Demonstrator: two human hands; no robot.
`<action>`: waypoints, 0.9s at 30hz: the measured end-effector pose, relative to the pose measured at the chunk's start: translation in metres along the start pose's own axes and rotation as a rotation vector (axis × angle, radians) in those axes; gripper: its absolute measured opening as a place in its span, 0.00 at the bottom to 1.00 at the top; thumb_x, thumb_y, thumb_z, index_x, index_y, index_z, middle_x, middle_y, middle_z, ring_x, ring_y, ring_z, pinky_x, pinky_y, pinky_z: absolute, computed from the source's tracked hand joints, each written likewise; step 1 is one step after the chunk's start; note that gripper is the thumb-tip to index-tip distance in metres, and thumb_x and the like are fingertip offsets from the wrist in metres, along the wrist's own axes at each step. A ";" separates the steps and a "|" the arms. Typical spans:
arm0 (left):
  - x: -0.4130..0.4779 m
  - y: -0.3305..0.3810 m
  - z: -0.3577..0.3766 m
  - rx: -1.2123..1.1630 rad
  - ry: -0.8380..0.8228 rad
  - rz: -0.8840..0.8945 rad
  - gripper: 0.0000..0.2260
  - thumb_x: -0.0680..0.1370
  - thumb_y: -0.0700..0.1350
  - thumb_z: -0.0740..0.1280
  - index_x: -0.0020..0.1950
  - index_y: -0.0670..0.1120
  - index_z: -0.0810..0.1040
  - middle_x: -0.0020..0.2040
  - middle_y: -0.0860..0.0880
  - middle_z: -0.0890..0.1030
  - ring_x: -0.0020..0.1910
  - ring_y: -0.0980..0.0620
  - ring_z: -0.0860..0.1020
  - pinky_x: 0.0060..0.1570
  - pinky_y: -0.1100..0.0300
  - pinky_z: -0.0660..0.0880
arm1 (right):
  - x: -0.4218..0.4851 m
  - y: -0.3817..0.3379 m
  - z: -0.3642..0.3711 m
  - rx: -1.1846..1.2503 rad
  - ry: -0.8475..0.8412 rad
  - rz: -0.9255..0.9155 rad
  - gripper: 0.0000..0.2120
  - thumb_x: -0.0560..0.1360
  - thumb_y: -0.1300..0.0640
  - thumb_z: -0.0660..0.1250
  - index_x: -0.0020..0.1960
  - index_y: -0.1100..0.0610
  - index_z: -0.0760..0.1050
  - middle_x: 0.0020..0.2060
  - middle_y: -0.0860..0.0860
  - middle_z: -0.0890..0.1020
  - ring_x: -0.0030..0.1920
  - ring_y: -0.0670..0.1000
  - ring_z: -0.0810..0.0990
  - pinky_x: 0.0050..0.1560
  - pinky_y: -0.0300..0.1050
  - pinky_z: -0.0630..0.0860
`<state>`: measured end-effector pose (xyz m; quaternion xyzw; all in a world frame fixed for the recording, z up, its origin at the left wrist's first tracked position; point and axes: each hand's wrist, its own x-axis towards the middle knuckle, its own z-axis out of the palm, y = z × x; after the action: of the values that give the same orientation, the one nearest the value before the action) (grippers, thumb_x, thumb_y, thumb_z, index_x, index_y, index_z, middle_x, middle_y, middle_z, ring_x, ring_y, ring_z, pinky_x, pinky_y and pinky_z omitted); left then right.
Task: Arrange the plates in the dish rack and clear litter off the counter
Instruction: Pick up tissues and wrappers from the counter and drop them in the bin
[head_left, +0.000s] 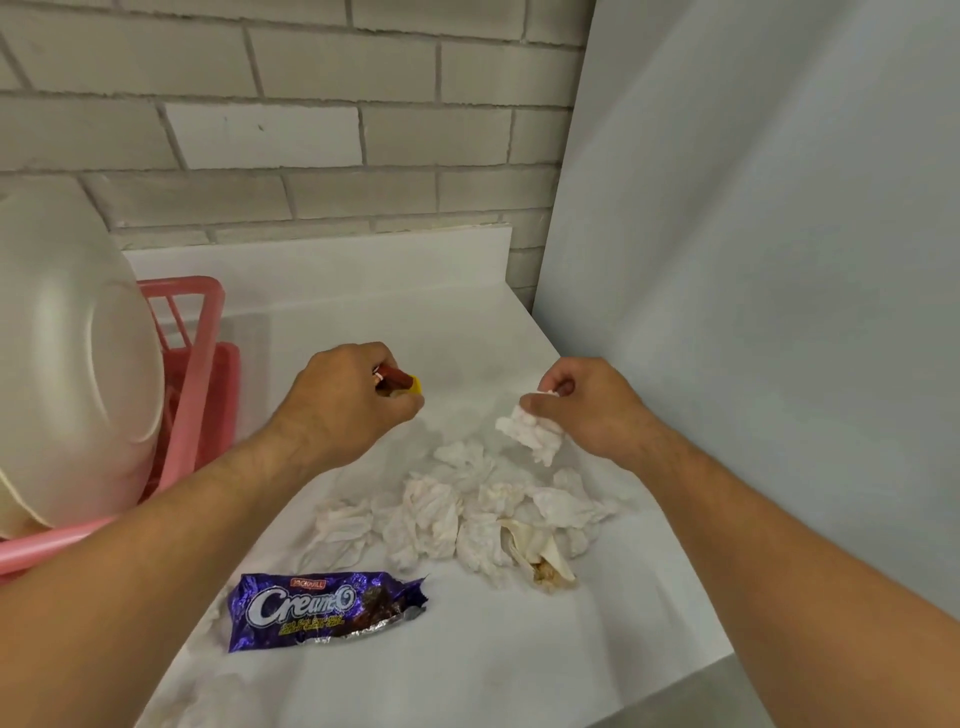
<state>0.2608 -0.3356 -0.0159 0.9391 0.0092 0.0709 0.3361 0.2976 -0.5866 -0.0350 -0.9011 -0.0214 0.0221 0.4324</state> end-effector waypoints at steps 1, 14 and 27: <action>-0.001 0.003 -0.001 -0.006 0.012 -0.004 0.08 0.70 0.54 0.73 0.36 0.54 0.75 0.36 0.56 0.78 0.33 0.57 0.76 0.29 0.65 0.66 | -0.001 -0.003 -0.002 0.016 0.020 -0.003 0.10 0.69 0.52 0.76 0.39 0.55 0.76 0.30 0.45 0.74 0.27 0.41 0.71 0.24 0.30 0.65; -0.010 0.014 -0.002 -0.147 0.065 0.026 0.07 0.74 0.40 0.64 0.43 0.52 0.74 0.39 0.50 0.79 0.35 0.48 0.80 0.33 0.55 0.79 | -0.023 -0.014 -0.004 0.062 0.208 0.026 0.08 0.82 0.54 0.55 0.56 0.47 0.72 0.50 0.46 0.77 0.40 0.41 0.74 0.32 0.32 0.66; -0.019 0.027 0.025 -0.009 -0.072 0.176 0.07 0.78 0.53 0.64 0.45 0.54 0.80 0.41 0.55 0.80 0.39 0.56 0.78 0.40 0.60 0.77 | -0.066 0.006 -0.025 -0.253 0.009 0.039 0.07 0.78 0.52 0.65 0.43 0.45 0.79 0.48 0.46 0.81 0.40 0.43 0.78 0.34 0.31 0.72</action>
<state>0.2450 -0.3739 -0.0202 0.9368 -0.0857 0.0666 0.3327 0.2332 -0.6133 -0.0228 -0.9488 -0.0046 0.0238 0.3150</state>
